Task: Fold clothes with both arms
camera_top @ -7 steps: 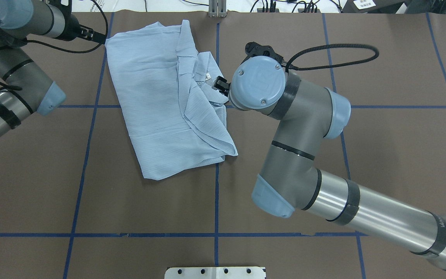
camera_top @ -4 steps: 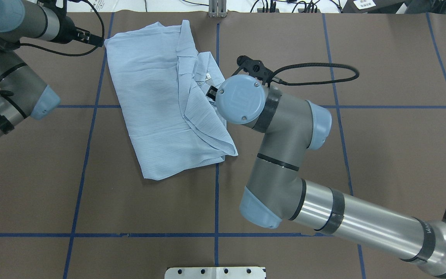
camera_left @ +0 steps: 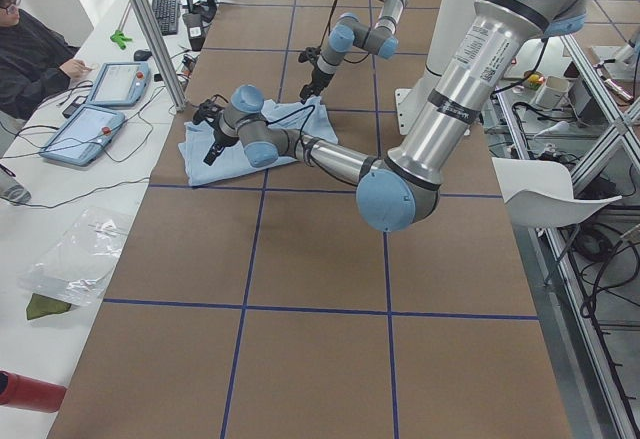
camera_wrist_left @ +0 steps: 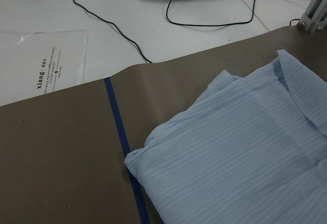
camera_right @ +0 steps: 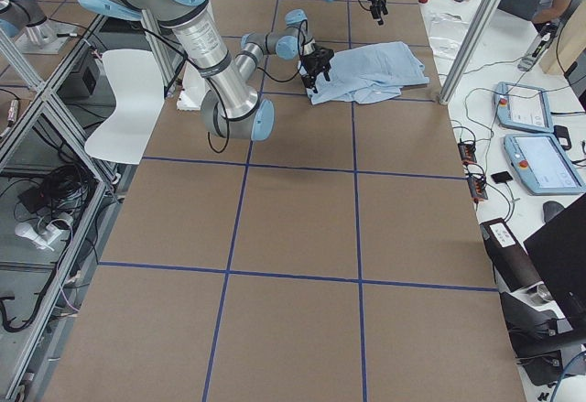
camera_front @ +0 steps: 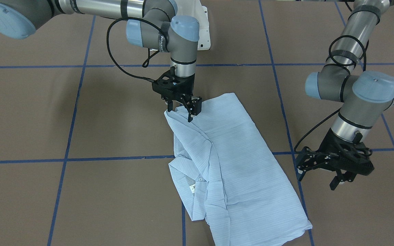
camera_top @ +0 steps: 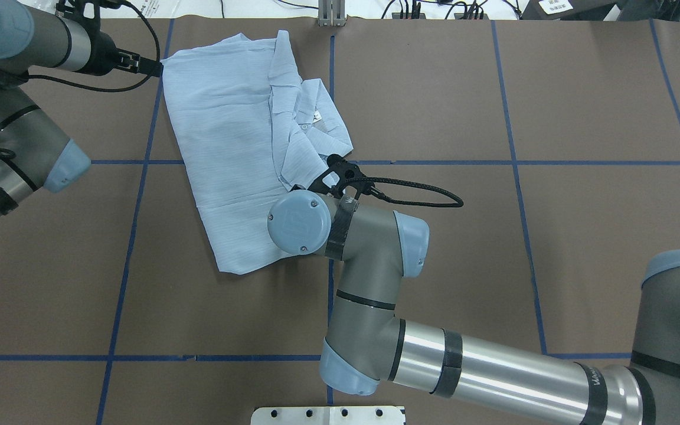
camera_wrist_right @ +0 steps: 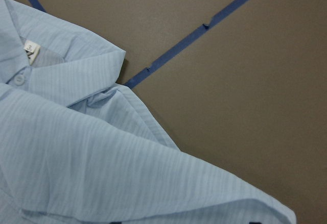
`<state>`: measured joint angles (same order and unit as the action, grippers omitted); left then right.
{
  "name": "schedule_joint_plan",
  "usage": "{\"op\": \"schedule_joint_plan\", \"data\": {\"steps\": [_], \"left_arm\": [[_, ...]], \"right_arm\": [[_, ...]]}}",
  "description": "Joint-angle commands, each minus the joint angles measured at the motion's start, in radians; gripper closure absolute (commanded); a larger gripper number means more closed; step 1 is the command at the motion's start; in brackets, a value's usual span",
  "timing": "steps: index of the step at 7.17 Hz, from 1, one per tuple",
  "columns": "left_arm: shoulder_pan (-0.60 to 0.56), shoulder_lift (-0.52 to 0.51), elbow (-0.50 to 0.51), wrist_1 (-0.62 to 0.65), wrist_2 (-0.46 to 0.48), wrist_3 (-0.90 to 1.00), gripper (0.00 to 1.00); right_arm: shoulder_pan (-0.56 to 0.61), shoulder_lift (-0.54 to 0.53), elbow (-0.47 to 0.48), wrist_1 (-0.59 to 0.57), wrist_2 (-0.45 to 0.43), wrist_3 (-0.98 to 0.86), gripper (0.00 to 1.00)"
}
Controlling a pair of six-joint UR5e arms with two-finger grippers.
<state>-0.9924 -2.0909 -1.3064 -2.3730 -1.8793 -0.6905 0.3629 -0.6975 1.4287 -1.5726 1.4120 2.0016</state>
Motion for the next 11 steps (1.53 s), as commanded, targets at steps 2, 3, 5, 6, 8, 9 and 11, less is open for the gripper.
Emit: {"op": "schedule_joint_plan", "data": {"steps": [2, 3, 5, 6, 8, 9, 11], "left_arm": [[0.008, 0.000, 0.003, 0.000, 0.002, -0.004, 0.00], [0.011, 0.000, 0.006, -0.002, 0.003, -0.026, 0.00], [0.023, 0.002, 0.004, -0.005, 0.005, -0.029, 0.00], [0.023, 0.002, 0.004, -0.006, 0.006, -0.032, 0.00], [0.023, 0.008, 0.004, -0.008, 0.006, -0.032, 0.00], [0.023, 0.006, 0.004, -0.008, 0.006, -0.032, 0.00], [0.024, 0.006, 0.006, -0.009, 0.006, -0.032, 0.00]], "right_arm": [[-0.027, 0.009, -0.011, -0.049, -0.001, 0.028, 0.20], [-0.028, 0.009, -0.011, -0.052, 0.001, 0.026, 0.20], [-0.032, 0.012, -0.010, -0.070, -0.001, 0.028, 0.22], [-0.032, 0.015, -0.010, -0.069, -0.001, 0.026, 0.41], [-0.039, 0.015, -0.011, -0.067, -0.016, 0.026, 0.45], [-0.042, 0.013, -0.013, -0.067, -0.027, 0.023, 0.44], [-0.042, 0.016, -0.011, -0.073, -0.025, 0.013, 0.41]]}}
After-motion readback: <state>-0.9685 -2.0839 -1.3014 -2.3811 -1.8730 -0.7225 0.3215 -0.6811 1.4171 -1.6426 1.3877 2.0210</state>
